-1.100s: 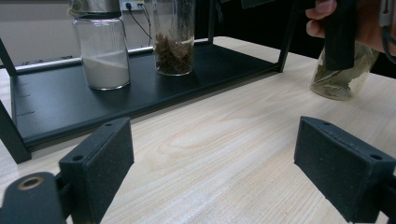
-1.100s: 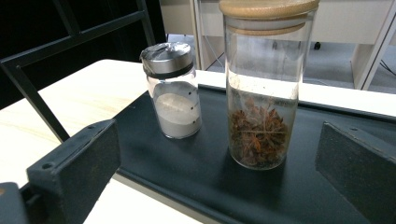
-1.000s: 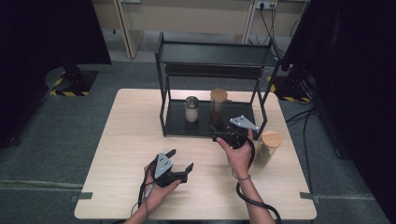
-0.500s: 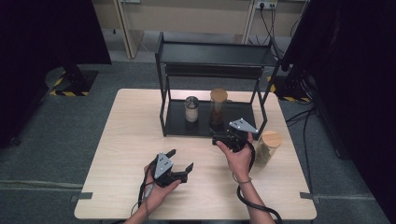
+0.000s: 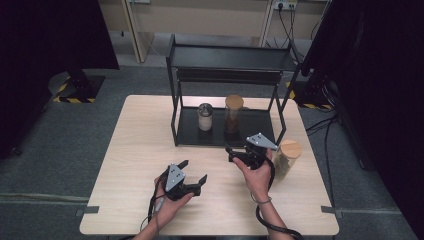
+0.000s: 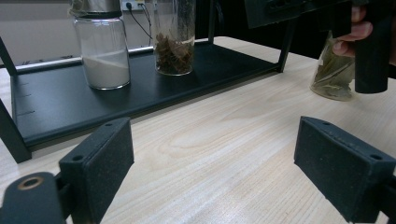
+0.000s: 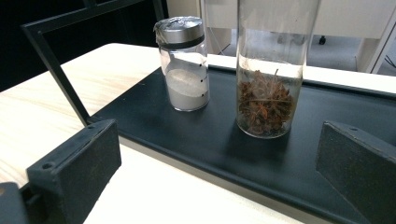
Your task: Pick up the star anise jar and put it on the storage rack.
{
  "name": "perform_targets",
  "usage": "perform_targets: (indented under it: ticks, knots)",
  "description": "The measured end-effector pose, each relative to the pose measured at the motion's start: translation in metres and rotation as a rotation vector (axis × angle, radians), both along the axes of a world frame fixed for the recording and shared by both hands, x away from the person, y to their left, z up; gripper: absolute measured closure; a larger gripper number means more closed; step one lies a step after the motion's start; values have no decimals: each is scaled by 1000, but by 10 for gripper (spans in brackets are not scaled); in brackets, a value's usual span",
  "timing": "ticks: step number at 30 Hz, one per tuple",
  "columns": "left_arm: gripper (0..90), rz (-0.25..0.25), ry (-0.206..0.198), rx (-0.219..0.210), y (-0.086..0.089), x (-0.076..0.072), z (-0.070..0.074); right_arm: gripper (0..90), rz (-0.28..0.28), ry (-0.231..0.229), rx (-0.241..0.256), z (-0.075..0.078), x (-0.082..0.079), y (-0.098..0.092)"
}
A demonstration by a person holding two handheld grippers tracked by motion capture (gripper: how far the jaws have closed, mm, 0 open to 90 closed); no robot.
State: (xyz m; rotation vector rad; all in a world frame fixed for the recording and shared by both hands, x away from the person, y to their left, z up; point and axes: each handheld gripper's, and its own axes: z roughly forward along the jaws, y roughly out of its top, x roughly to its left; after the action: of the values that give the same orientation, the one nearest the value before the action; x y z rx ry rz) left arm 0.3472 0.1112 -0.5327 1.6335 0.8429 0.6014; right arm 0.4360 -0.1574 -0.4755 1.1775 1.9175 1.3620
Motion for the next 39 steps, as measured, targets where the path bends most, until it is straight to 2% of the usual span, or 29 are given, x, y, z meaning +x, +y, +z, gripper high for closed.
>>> perform_targets:
  ticks: [16,30,39]
  knots:
    - [117,0,0,1,0,0,0,6,10,-5,-4,-4,-17,-6]
    - [117,1,1,2,0,0,0,6,11,-10,-4,-7,-26,-13]
    - [117,1,1,2,0,0,0,7,18,4,-12,-13,-38,-18]
